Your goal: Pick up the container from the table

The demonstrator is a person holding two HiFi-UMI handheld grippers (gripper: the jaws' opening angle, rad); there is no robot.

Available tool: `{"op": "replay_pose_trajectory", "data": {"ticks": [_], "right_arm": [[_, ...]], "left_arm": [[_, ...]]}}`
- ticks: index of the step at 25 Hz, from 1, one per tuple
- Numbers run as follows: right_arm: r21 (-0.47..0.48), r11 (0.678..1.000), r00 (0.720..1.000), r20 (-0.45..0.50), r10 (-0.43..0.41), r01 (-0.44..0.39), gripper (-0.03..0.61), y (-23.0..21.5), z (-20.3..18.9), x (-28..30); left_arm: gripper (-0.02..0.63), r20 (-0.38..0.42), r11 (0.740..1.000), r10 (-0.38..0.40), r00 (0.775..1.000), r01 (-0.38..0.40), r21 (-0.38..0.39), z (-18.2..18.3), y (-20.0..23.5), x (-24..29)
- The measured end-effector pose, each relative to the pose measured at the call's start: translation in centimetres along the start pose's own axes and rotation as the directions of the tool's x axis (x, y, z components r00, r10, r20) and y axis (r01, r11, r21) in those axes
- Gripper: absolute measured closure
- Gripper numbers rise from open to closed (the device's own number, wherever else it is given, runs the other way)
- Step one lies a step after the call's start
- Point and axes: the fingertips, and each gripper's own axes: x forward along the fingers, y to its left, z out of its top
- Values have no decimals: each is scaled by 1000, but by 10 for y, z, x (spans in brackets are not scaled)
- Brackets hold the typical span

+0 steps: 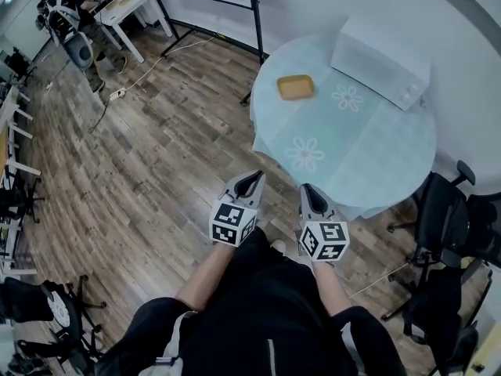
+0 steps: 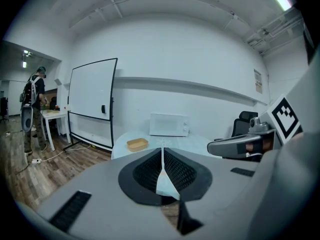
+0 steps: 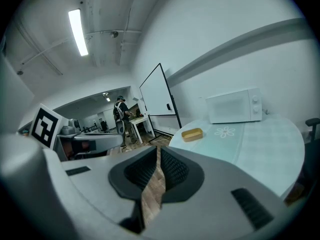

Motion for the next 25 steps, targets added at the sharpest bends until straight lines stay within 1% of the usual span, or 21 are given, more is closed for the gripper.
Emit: {"op": "replay_pose_trajectory", "data": {"ticks": [4,8,11,15,21,25], "right_arm": [[4,1000,1000,-13,1,-1,552,-10,5,15],[-37,999,1000,-30,6,-7,552,-20,12,41],[-45,999,999,-36,8,-10,552,-30,20,67],[-41,999,999,-55,-3,0,552,-50,33,103],[-23,999,996,-73,-43,42,552,-83,59,162],[-11,997,993,-90,-78,77,552,-99,71,199]], "left_arm": [[588,-7,1000,-1,1000,1,-8,6,10,22],[588,10,999,-25,1000,26,-19,16,22,52],[588,18,998,-49,999,49,-25,23,34,82],[588,6,996,-75,997,75,-37,31,53,128],[586,-36,992,-113,993,111,-51,41,93,197],[586,-54,991,-130,990,128,-50,51,122,231]]}}
